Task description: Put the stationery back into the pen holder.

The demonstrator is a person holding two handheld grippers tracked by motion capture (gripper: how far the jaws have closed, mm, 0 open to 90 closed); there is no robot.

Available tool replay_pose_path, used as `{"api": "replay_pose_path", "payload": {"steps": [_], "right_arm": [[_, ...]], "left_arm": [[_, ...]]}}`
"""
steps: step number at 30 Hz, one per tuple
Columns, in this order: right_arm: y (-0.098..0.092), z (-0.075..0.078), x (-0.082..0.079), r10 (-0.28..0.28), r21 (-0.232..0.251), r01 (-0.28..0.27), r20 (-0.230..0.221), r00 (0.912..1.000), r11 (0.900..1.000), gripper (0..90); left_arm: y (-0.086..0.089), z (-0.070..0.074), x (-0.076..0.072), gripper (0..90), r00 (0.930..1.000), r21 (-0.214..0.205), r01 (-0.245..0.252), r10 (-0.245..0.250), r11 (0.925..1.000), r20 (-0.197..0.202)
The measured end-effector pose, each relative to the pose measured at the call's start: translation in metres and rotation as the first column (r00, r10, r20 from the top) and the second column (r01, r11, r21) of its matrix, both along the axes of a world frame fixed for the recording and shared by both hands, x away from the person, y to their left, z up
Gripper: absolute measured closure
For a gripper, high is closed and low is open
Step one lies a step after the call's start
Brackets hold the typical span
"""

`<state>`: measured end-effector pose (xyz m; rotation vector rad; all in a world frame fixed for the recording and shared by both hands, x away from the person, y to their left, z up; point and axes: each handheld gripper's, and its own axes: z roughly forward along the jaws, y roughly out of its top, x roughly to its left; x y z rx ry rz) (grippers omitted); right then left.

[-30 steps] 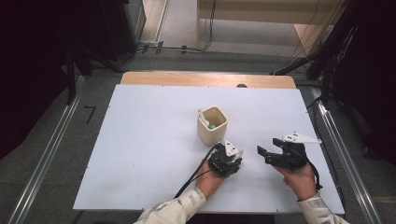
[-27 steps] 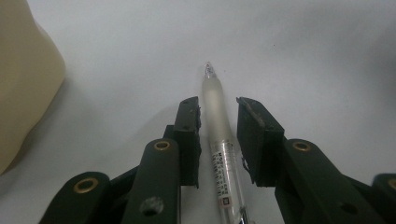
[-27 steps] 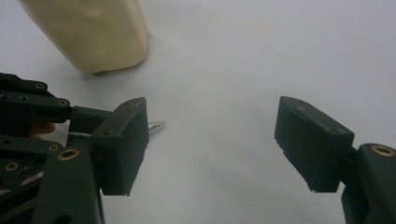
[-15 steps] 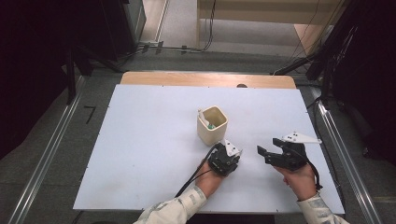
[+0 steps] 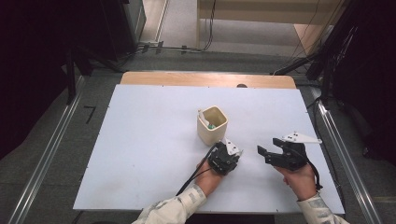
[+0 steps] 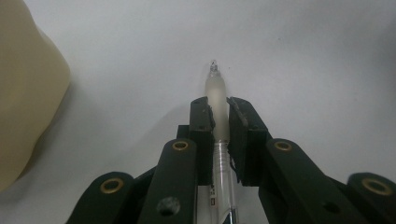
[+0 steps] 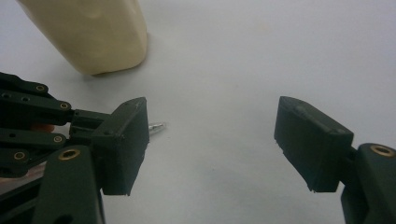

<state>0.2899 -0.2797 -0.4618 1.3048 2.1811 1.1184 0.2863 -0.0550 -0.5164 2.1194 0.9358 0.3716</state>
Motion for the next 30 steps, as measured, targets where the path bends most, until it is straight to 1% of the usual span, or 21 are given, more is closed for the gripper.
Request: {"api": "replay_pose_path", "payload": {"steps": [2, 8, 12, 18, 20, 27, 30], "right_arm": [[0.0, 0.0, 0.0, 0.0, 0.001, 0.0, 0.0, 1.0, 1.0, 24.8], [-0.001, 0.0, 0.0, -0.002, 0.003, 0.002, 0.0, 1.0, 1.0, 24.9], [-0.001, 0.0, 0.0, -0.005, 0.004, 0.005, -0.003, 1.0, 1.0, 24.9], [-0.001, 0.0, 0.0, -0.005, 0.005, 0.005, -0.004, 1.0, 1.0, 24.9], [-0.001, 0.0, 0.0, -0.007, 0.006, 0.007, -0.003, 1.0, 1.0, 24.9], [-0.001, 0.0, 0.0, -0.007, 0.006, 0.007, -0.002, 1.0, 1.0, 24.9], [-0.001, -0.001, 0.001, -0.007, 0.007, 0.007, -0.006, 1.0, 1.0, 24.9]], "left_arm": [[0.0, 0.0, 0.0, 81.4, 1.0, 0.002, 0.001, -0.001, 1.0, 0.005], [0.0, 0.001, 0.0, 81.4, 1.0, -0.003, 0.0, 0.0, 1.0, -0.001], [0.002, 0.002, 0.0, 81.4, 1.0, -0.02, -0.002, 0.002, 0.9998, -0.004], [0.005, 0.01, 0.001, 81.4, 1.0, -0.047, -0.005, 0.005, 0.9989, 0.006], [0.007, 0.014, 0.001, 81.4, 0.9999, -0.046, -0.003, 0.003, 0.999, 0.012], [0.008, 0.015, 0.002, 81.6, 1.0, -0.062, 0.002, -0.002, 0.998, 0.0], [0.008, 0.015, 0.002, 81.7, 1.0, -0.064, 0.003, -0.003, 0.998, -0.003]]}}
